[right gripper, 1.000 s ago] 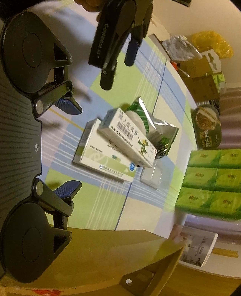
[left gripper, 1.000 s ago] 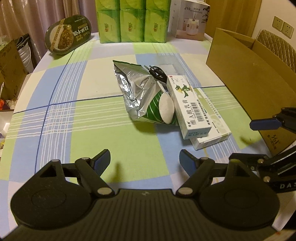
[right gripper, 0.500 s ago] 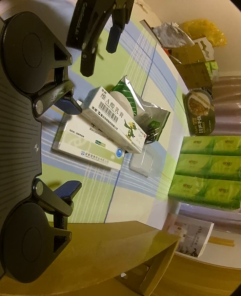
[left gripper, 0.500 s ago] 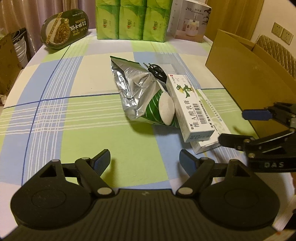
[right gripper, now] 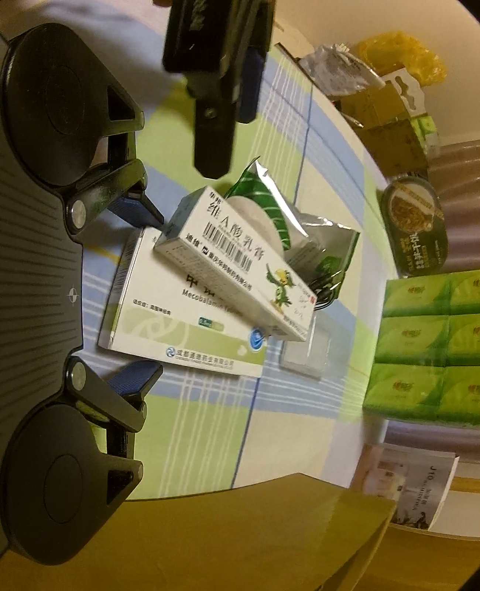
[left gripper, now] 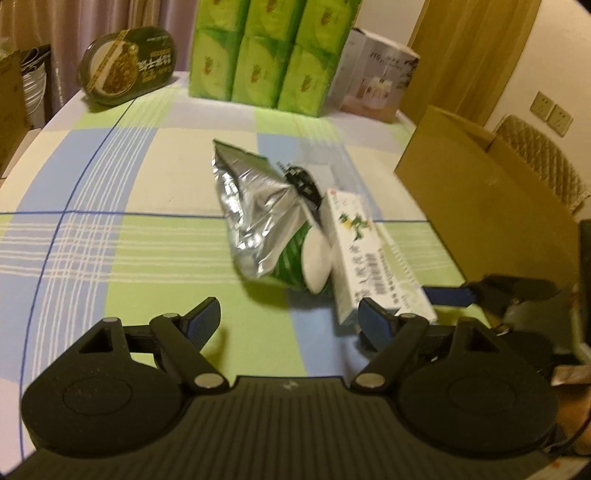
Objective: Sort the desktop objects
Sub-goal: 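Grasp the small white medicine box with the left gripper while the right grasps the larger Mecobalamin box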
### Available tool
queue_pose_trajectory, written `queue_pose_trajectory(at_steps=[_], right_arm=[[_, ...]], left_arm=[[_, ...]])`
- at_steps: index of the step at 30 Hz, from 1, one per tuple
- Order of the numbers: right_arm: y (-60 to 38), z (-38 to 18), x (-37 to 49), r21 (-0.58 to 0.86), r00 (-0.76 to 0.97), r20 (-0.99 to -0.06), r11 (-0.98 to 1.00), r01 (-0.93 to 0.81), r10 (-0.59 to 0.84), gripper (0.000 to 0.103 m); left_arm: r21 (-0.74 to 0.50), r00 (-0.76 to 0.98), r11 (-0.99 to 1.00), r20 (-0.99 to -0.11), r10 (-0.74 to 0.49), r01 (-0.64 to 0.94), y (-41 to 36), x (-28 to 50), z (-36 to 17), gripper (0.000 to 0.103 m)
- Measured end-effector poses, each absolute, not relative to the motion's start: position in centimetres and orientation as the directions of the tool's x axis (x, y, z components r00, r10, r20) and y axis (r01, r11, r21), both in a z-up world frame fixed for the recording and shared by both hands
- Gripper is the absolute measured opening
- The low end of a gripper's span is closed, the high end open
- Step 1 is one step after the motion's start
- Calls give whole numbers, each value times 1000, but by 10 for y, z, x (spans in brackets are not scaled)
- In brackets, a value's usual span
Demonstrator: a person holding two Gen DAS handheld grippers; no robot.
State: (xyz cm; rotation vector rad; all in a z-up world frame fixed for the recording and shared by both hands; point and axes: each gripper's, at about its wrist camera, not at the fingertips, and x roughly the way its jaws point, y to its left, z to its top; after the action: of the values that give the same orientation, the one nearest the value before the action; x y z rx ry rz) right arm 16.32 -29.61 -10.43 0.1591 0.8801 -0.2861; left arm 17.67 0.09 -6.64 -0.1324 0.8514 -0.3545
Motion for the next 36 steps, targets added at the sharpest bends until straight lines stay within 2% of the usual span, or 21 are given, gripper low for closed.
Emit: queue_pose_trajectory(at_steps=[6, 13, 20, 23, 25, 26, 28, 36], right_arm=[[-298, -105, 153, 4, 602, -775, 951, 308, -191, 71], [-285, -103, 130, -32, 593, -779, 958, 286, -203, 71], [-262, -99, 94, -66, 585, -789, 972, 224, -188, 71], [-257, -99, 79, -69, 583, -792, 975, 210, -182, 71], [-255, -99, 71, -69, 581, -794, 976, 207, -179, 70], [-255, -99, 67, -65, 580, -796, 976, 207, -177, 70], [-256, -99, 59, -62, 578, -797, 975, 211, -176, 70], [-265, -99, 35, -29, 574, -801, 968, 250, -172, 71]], left_arm=[[-237, 606, 918, -694, -389, 317, -14, 177, -64, 78], [-227, 584, 898, -695, -421, 377, -38, 173, -62, 79], [-173, 532, 887, -746, -401, 427, -70, 169, -65, 77], [-165, 492, 882, -777, -392, 441, -80, 166, -71, 71], [-162, 453, 873, -803, -387, 459, -88, 163, -77, 47], [-153, 443, 870, -811, -381, 469, -91, 160, -78, 45], [-154, 438, 867, -813, -383, 474, -91, 153, -77, 33], [-89, 436, 899, -851, -293, 429, -67, 122, -81, 33]])
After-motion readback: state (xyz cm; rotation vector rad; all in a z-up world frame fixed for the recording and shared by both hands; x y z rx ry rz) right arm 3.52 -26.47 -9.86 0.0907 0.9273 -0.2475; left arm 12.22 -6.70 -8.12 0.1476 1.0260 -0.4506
